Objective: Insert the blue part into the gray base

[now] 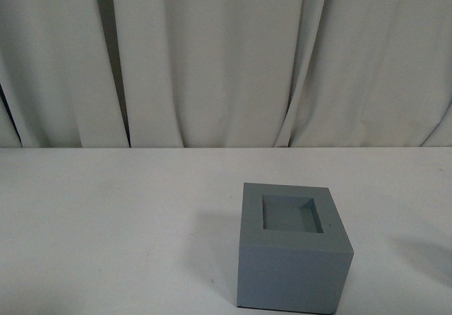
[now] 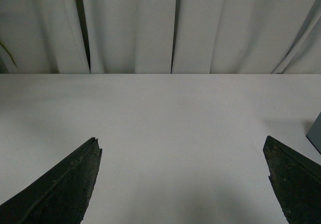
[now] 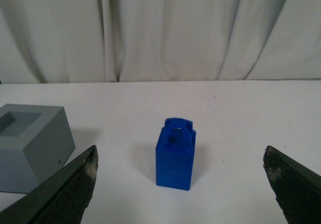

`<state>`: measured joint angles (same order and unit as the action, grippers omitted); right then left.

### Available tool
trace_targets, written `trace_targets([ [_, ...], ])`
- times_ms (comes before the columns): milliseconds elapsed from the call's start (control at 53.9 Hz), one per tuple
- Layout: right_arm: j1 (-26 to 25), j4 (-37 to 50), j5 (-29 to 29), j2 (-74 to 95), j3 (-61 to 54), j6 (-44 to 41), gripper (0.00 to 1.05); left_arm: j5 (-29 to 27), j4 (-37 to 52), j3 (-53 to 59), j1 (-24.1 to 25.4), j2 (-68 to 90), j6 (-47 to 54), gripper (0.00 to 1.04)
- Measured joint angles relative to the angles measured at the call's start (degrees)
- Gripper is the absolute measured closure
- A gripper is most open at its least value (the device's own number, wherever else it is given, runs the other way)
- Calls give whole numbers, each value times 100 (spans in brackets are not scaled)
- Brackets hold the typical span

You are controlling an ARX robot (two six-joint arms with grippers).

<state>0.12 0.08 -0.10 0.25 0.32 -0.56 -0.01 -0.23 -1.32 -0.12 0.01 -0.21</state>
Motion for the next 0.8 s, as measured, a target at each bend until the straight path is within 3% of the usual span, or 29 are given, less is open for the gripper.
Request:
trace_targets([
  [797, 0, 0, 0, 0, 0, -2, 7, 0, 0, 0, 0, 0, 2, 6],
])
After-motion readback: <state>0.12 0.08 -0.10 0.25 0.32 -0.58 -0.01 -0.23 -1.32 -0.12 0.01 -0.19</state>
